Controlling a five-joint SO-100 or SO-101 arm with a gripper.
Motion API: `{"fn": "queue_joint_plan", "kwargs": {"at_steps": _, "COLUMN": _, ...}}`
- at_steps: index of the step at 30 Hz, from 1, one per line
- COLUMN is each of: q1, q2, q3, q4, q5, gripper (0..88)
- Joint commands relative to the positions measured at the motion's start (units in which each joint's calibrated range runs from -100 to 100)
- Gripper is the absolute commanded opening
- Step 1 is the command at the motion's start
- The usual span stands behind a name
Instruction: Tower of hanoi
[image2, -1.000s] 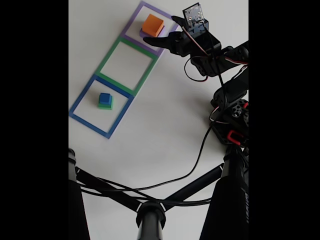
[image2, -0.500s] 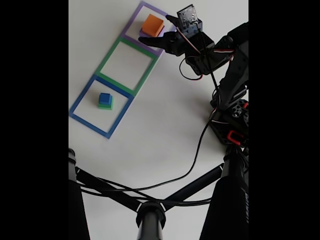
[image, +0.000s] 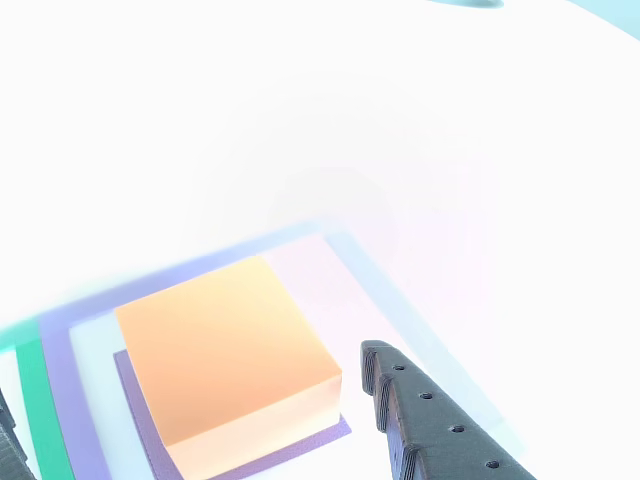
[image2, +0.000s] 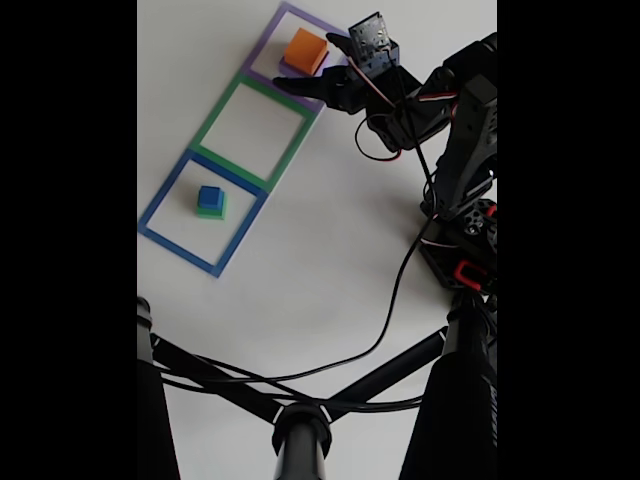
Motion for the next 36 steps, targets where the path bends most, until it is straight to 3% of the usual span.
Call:
{"fn": "queue_joint_plan", "kwargs": {"at_steps": 1, "q1": -0.28, "q2": 0.07, "q3": -2.41, "q4": -1.8, "q5": 0.0, "gripper": 42.2}}
{"fn": "queue_joint_plan", "kwargs": {"at_steps": 7, "q1": -1.05, "q2": 1.2, "q3": -3.41, "q4": -2.12, "q5": 0.0, "gripper": 41.2}}
{"fn": "queue_joint_plan", "kwargs": {"at_steps": 36, "q1": -2.2, "q2": 1.52, "q3": -3.69, "q4": -2.28, "q5": 0.0, "gripper": 14.0}}
